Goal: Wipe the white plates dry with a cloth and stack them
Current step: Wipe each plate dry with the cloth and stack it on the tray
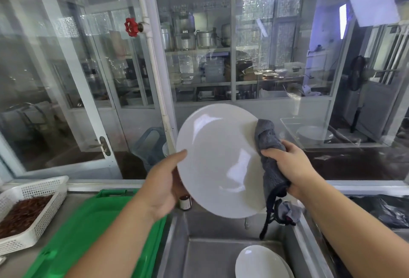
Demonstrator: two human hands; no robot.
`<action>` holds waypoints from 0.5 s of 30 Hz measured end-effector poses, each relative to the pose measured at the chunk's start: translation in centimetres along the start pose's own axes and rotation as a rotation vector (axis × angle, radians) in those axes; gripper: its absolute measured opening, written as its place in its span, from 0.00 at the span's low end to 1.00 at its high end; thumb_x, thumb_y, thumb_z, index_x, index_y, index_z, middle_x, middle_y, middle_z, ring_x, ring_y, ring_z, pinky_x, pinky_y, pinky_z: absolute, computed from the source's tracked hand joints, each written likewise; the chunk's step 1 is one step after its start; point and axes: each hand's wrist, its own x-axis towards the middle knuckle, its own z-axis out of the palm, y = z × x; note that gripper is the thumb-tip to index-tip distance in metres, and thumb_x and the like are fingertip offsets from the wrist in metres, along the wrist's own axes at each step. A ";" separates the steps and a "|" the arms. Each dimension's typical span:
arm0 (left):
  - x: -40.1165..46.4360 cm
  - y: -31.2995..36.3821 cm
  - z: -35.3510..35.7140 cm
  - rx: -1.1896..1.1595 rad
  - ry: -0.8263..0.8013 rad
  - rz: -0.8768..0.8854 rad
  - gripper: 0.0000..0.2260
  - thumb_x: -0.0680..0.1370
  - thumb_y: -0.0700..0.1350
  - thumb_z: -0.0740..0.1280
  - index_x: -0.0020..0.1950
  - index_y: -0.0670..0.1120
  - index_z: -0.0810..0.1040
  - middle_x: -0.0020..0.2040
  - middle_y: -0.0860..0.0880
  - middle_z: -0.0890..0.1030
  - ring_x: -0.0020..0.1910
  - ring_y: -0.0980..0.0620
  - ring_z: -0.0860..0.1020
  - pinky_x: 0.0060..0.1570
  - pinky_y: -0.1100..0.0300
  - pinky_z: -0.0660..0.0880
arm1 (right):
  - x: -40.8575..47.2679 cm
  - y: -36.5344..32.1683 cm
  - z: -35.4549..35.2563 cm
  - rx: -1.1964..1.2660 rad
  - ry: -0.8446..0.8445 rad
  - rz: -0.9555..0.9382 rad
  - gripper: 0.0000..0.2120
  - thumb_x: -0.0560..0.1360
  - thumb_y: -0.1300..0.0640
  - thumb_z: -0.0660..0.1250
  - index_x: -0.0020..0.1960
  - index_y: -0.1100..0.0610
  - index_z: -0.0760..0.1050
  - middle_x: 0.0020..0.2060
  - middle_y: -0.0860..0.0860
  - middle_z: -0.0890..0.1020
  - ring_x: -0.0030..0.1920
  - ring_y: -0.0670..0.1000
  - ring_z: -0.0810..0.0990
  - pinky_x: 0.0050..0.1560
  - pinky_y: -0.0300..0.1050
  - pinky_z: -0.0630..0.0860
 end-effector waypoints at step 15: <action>2.8 4.3 -1.3 0.512 -0.101 -0.149 0.09 0.84 0.39 0.68 0.63 0.41 0.82 0.55 0.42 0.89 0.55 0.42 0.87 0.52 0.50 0.85 | 0.2 -2.6 0.0 -0.335 -0.154 -0.066 0.22 0.74 0.63 0.76 0.61 0.42 0.78 0.49 0.55 0.87 0.40 0.56 0.88 0.37 0.47 0.83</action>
